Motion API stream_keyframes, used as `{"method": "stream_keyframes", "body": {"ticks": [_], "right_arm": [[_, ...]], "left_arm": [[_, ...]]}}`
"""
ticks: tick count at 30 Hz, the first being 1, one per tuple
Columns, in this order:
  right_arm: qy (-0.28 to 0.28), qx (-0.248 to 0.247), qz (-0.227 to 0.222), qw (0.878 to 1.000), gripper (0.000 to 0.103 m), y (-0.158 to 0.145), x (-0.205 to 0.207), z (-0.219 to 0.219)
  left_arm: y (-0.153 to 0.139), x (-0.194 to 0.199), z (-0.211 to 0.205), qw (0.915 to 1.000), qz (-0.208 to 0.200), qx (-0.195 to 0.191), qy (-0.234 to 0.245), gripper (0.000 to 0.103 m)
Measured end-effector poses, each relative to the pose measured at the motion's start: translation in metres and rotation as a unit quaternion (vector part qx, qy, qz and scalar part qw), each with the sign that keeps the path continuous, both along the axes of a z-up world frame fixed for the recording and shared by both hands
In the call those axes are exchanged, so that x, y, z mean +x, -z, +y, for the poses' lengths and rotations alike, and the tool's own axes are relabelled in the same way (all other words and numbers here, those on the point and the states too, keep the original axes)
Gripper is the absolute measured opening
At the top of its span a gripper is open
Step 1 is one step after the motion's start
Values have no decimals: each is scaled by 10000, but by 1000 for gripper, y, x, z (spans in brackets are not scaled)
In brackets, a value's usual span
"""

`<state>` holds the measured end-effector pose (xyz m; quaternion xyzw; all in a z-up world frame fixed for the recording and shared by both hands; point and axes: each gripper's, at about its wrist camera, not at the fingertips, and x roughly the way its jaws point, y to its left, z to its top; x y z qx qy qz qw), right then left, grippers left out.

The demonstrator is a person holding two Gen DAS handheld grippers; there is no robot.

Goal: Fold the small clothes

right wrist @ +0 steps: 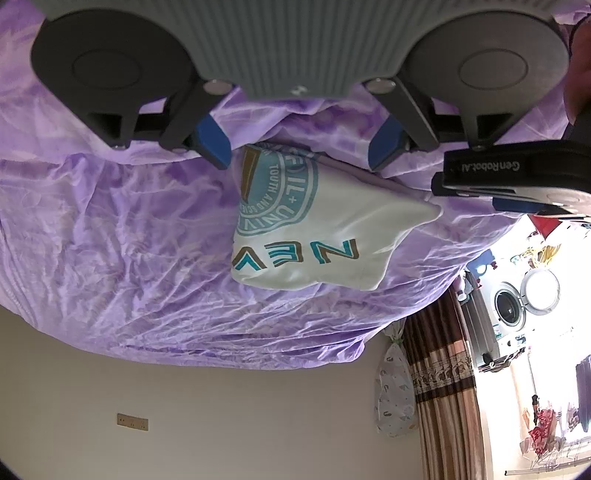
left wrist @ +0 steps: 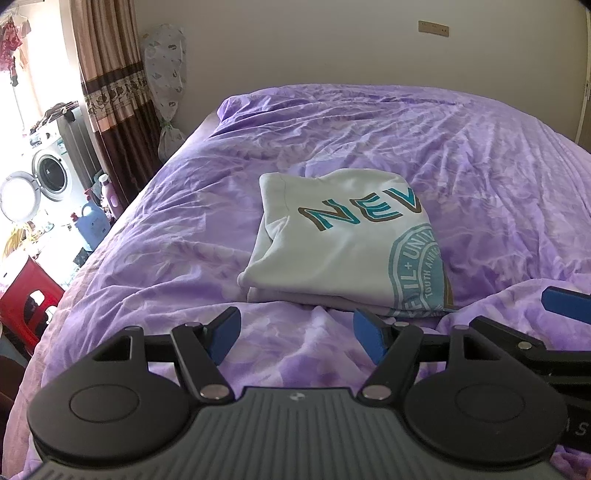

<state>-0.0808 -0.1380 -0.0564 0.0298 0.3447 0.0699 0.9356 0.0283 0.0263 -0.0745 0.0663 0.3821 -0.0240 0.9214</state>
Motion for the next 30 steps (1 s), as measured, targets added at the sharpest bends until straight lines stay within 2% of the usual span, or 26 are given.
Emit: {"method": "stream_keyframes", "body": {"ticks": [30], "right_arm": [[-52,-31,-20,10000,79,-1,0,0]], "left_arm": [[-1,0,2,10000,11,3,4,82]]}}
